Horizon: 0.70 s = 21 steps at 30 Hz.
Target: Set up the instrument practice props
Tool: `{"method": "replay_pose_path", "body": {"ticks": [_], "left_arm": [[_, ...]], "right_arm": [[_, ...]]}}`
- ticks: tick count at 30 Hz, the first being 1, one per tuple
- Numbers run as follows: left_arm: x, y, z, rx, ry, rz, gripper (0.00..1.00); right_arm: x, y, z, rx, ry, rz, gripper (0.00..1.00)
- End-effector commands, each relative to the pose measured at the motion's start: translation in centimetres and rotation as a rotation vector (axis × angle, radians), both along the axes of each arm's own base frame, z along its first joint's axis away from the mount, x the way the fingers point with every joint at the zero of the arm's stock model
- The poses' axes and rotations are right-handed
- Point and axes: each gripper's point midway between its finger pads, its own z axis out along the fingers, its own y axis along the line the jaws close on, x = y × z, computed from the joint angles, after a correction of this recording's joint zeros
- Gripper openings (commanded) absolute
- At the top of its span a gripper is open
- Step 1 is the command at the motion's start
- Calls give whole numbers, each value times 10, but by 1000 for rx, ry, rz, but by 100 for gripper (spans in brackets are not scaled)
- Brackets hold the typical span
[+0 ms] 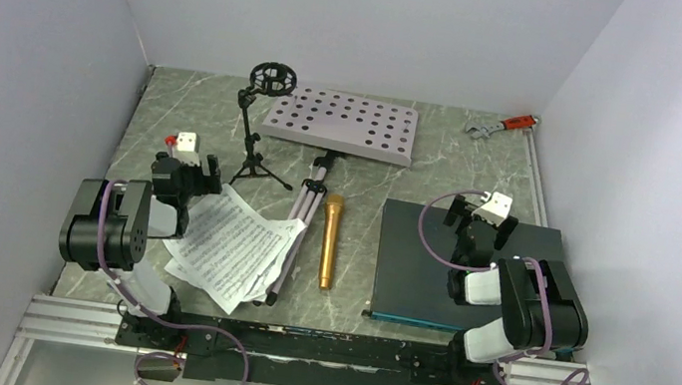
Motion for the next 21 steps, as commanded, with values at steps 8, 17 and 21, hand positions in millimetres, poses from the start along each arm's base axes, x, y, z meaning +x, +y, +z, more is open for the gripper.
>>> {"method": "replay_pose_path", "body": {"ticks": [8,17,21], "left_arm": [[0,32,50,-14,46,224,94],[-23,14,88,-268,155,314,94],[-34,0,106,-383,92,300,94]], "right_arm": [[7,0,19,9,-75,4,100],[-12,30,101,86,-139,117,100],[-25,25,128,296,-223,28,100]]}}
